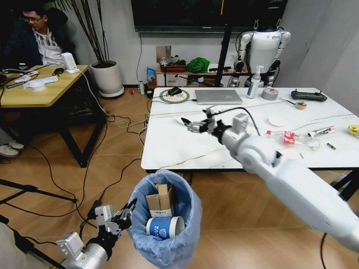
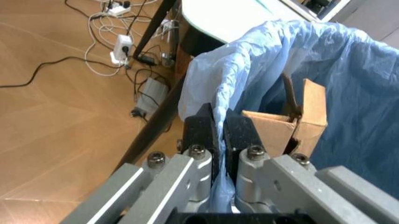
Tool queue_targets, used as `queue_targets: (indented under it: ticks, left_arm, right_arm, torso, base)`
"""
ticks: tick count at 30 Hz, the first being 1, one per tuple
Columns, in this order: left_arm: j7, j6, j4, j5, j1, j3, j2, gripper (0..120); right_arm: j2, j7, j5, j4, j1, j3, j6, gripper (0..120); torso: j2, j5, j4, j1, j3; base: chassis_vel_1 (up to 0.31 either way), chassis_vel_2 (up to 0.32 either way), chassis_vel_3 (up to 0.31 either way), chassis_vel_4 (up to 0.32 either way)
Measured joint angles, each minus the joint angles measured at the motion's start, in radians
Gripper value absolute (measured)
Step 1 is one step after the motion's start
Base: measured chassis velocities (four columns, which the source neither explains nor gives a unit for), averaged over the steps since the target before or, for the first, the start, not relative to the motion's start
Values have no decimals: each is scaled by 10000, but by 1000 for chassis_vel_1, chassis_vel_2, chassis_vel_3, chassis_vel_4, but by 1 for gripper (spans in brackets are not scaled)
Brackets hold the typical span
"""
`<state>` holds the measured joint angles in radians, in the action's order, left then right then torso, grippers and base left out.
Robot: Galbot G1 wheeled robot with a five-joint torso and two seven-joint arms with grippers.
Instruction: Pick up the trash bin and place the trash from the table into it.
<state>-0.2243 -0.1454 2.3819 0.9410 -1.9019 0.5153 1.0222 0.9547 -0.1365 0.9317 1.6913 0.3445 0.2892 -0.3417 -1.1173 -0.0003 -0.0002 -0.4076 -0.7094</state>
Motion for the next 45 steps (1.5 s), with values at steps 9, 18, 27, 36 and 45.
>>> queue_targets:
  ticks: [9, 18, 27, 36, 45]
  left_arm:
    - [70, 19, 126, -24, -221, 222, 27, 0]
    - [118, 32, 207, 7, -330, 468, 35, 0]
    - [124, 34, 126, 20, -234, 278, -43, 0]
    - [110, 35, 115, 41, -215, 266, -40, 0]
    - [108, 41, 110, 34, -266, 256, -12, 0]
  right_arm:
    - [1038, 216, -355, -2304, -1198, 906, -1, 100]
    - [2753, 676, -970, -4699, -1780, 1315, 169, 100]
    - [2841, 913, -1182, -6088, -1912, 1185, 345, 100]
    - [3032, 1132, -1360, -7024, -1924, 1157, 502, 100]
    - [3205, 1258, -1576, -7459, -1940, 1168, 625, 100]
  torso:
    - [0, 0, -3, 0, 0]
    - [-1, -2, 4, 1, 1]
    - [-2, 2, -5, 1, 1]
    - [-2, 4, -1, 1, 0]
    - [-2, 2, 0, 1, 1]
  base:
    - [0, 0, 0, 0]
    - [0, 0, 0, 0]
    - [0, 0, 0, 0]
    - [0, 0, 0, 0]
    - [0, 0, 0, 0]
